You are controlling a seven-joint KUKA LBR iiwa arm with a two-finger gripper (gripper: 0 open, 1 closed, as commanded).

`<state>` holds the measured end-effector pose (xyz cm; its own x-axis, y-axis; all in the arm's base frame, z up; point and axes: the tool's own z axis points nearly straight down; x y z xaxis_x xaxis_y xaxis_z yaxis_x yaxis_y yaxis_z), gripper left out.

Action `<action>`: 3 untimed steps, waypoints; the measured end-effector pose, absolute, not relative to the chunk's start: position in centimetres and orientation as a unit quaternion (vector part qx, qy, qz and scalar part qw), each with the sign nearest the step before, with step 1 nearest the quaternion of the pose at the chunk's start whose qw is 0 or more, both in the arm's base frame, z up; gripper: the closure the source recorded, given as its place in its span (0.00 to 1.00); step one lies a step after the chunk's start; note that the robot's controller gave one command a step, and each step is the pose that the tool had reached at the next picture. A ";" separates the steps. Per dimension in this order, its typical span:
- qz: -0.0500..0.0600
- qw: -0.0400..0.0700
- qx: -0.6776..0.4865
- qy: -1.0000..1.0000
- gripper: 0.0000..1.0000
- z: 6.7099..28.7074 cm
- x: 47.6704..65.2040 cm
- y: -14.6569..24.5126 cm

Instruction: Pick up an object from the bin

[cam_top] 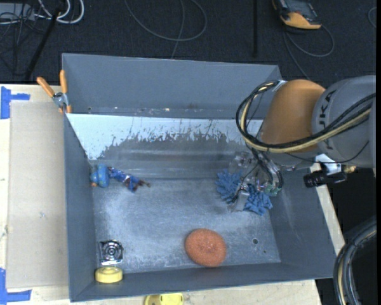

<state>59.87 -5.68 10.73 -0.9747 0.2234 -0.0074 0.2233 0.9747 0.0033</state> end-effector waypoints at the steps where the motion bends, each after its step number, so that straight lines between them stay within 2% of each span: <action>1: 0.000 -0.002 0.145 0.989 0.00 9.7 60.7 -9.0; 2: 0.000 0.001 0.172 0.985 0.00 11.8 61.0 -9.6; 3: 0.001 -0.001 0.225 0.974 0.00 6.7 61.8 -11.2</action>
Offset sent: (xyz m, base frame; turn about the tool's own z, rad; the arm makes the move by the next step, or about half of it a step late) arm 0.0071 -0.0369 -0.0019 0.2657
